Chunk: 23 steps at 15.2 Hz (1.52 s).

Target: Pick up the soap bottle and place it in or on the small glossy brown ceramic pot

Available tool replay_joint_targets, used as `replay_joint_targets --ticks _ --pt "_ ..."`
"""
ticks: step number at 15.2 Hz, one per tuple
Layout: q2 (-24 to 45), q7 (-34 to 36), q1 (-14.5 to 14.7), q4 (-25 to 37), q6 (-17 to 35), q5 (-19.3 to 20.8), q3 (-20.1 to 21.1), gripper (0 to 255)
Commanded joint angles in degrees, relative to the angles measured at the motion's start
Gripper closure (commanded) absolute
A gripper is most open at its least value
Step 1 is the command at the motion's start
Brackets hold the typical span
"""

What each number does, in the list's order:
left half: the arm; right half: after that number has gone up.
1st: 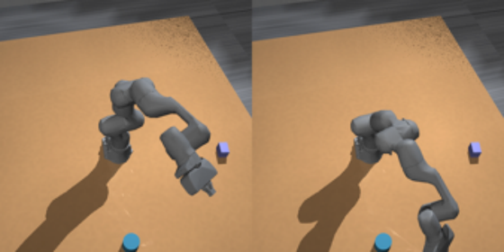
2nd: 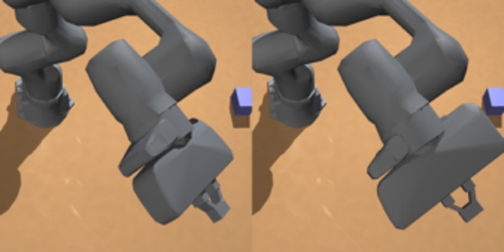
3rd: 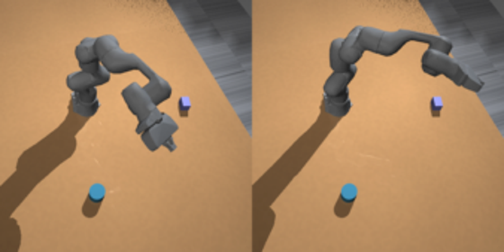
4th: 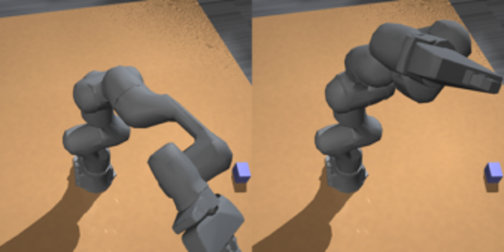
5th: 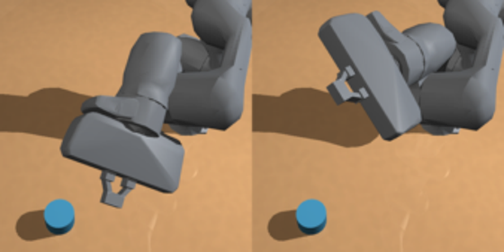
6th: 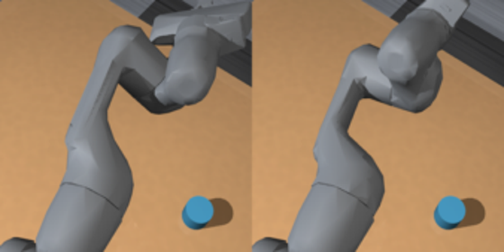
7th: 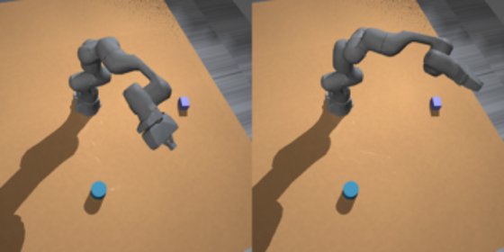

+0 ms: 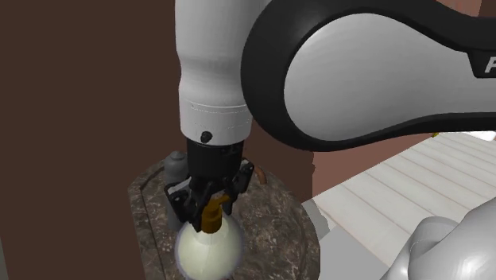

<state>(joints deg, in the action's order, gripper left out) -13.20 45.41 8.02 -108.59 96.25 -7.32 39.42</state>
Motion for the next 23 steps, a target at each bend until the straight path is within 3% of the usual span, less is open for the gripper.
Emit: replay_joint_targets --ticks 1,16,23 --pt "-0.18 -0.07 0.09 -1.68 1.58 -0.16 0.08 255" --pt "0.98 0.35 0.44 -12.16 13.04 -0.06 1.44 255" --pt "0.98 0.35 0.44 -12.16 13.04 -0.06 1.44 255"
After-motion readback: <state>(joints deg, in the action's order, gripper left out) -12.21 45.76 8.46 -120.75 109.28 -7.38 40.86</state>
